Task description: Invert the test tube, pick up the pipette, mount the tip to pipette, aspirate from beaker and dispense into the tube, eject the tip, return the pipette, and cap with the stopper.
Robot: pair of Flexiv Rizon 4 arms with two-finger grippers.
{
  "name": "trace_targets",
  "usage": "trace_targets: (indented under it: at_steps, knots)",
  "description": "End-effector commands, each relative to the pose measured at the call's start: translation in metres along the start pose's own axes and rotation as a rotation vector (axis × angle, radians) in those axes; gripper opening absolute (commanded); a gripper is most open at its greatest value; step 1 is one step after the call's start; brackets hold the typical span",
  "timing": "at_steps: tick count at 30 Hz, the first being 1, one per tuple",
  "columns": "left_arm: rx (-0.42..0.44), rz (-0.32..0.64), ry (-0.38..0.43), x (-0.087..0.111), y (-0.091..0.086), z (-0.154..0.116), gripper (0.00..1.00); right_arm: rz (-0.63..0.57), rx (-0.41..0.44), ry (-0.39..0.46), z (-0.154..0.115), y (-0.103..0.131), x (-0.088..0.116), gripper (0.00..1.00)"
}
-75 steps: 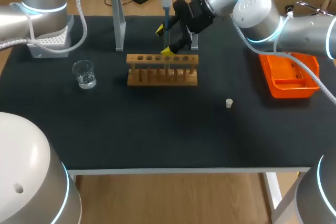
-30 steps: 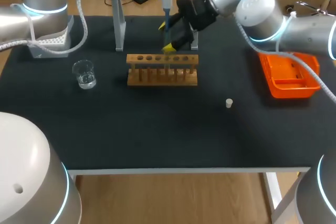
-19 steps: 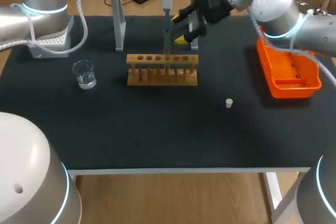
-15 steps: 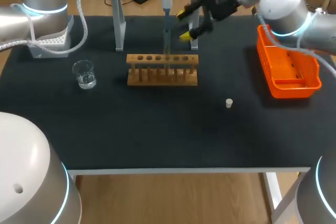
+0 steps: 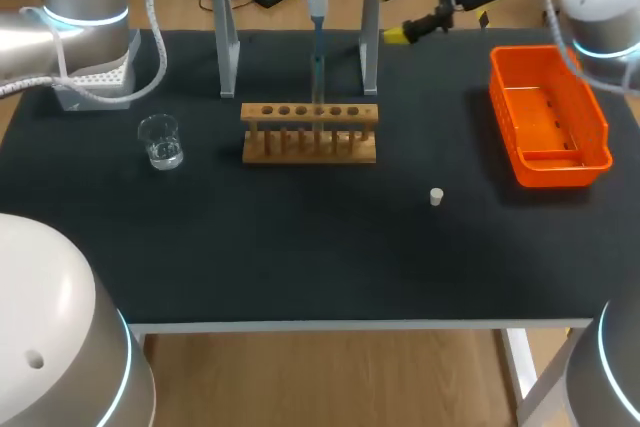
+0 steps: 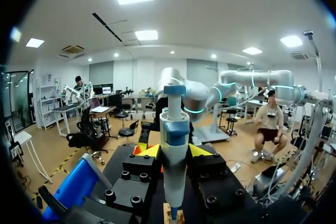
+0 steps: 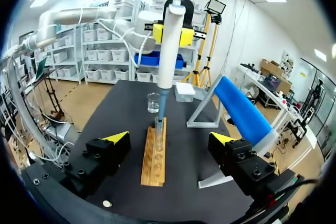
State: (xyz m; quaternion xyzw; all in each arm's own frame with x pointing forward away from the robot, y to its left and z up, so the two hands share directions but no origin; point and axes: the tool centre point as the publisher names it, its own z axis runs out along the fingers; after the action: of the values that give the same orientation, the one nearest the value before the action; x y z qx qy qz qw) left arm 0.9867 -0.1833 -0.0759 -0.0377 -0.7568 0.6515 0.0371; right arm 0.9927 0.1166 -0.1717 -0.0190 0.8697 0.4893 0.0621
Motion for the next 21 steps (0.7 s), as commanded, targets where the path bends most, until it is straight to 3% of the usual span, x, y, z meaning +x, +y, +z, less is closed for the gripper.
trace_targets:
  at_steps: [1, 9, 21]
  knots:
    - [-0.002, 0.000, 0.004, -0.001, 0.000, 0.000, 0.00, 0.000, 0.002, 0.001, -0.009, 0.000, 0.003, 1.00]
    - [-0.002, 0.000, 0.004, -0.001, 0.000, 0.000, 0.00, 0.000, -0.011, 0.018, -0.014, 0.006, 0.004, 1.00]
    - [-0.002, 0.000, 0.004, -0.001, 0.000, 0.000, 0.00, 0.026, -0.059, -0.039, -0.048, 0.076, 0.011, 1.00]
